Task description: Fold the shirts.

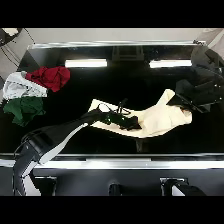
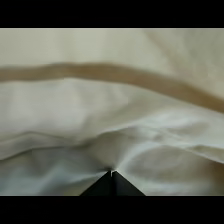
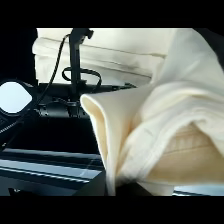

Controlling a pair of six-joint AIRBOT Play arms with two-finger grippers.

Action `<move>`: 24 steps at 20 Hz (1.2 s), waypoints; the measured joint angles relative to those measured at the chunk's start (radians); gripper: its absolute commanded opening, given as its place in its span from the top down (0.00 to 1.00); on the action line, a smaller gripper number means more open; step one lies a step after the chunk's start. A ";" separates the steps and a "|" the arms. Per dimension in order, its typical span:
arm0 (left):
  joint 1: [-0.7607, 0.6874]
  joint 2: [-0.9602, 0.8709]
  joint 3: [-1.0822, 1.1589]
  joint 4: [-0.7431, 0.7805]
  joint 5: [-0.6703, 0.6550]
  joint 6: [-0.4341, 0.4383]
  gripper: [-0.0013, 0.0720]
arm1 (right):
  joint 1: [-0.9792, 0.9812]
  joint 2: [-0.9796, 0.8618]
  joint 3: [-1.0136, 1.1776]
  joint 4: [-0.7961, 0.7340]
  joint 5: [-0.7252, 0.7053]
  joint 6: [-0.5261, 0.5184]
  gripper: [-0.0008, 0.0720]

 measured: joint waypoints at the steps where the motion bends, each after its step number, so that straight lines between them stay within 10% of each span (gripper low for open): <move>1: 0.008 0.010 0.004 0.013 -0.005 0.011 0.95 | 0.000 -0.008 0.000 0.003 -0.009 0.004 0.93; 9: 0.362 0.447 -0.007 0.624 -0.103 -0.095 0.95 | 0.185 -0.241 0.006 0.138 -0.239 -0.019 0.93; 17: 0.800 0.864 -0.009 0.788 -0.200 -0.138 0.95 | 0.399 -0.604 0.007 0.407 -0.578 -0.045 0.92; 18: 0.824 0.893 -0.011 0.793 -0.205 -0.142 0.95 | 0.415 -0.637 0.007 0.436 -0.609 -0.046 0.75; 20: 0.850 0.934 -0.021 0.803 -0.214 -0.144 0.95 | 0.440 -0.688 0.007 0.500 -0.658 -0.050 0.09; 24: 0.871 0.967 -0.066 0.809 -0.219 -0.145 0.95 | 0.433 -0.716 0.007 0.589 -0.673 -0.105 0.08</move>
